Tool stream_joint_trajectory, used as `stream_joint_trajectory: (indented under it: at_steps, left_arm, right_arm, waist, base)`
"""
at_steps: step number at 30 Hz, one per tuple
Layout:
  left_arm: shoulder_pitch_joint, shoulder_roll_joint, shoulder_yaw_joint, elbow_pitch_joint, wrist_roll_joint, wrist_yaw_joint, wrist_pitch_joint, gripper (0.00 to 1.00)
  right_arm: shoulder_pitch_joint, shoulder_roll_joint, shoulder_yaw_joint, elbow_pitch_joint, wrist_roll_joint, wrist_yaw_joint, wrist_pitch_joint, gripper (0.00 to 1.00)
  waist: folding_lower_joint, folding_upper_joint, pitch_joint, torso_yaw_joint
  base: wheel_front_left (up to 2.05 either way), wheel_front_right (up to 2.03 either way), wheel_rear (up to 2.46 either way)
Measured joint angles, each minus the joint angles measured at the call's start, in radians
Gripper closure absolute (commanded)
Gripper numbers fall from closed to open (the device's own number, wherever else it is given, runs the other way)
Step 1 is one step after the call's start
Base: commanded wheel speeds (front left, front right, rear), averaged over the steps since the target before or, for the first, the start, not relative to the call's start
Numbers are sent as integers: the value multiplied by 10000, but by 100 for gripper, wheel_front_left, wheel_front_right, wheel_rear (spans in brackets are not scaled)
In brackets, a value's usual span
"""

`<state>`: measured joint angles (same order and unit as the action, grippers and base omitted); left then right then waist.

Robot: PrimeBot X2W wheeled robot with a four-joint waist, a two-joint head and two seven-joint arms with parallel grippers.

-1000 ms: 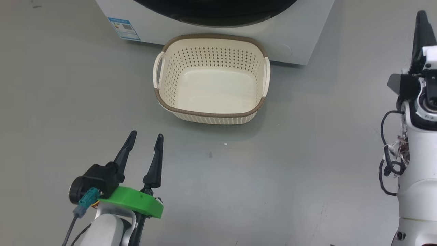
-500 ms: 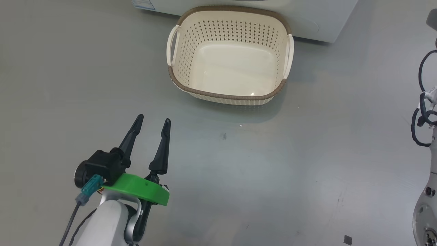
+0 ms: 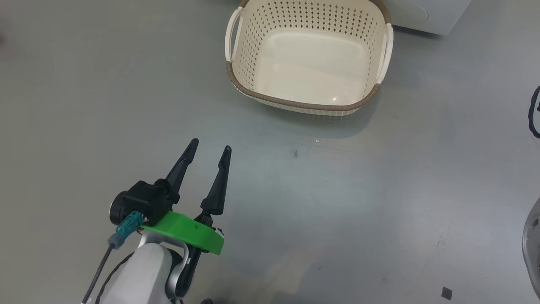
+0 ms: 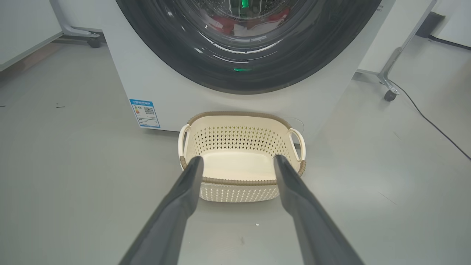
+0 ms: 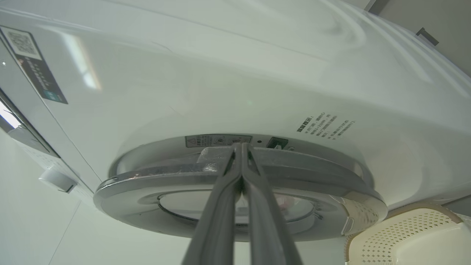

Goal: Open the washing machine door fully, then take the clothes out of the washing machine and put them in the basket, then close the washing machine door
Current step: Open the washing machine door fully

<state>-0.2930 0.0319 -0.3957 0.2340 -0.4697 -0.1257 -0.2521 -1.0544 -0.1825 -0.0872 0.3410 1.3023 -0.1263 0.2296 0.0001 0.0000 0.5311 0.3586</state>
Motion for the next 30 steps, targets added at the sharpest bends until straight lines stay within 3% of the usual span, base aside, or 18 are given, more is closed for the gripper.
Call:
stream_joint_trajectory:
  at_steps: [30]
  left_arm:
    - [-475, -54, -416, 23, -495, 0, 0, 0]
  right_arm:
    - [-2931, -77, -81, 2748, 163, -4, 1152, 100]
  waist:
    - [-1, 0, 799, 706]
  base:
    - [0, 0, 0]
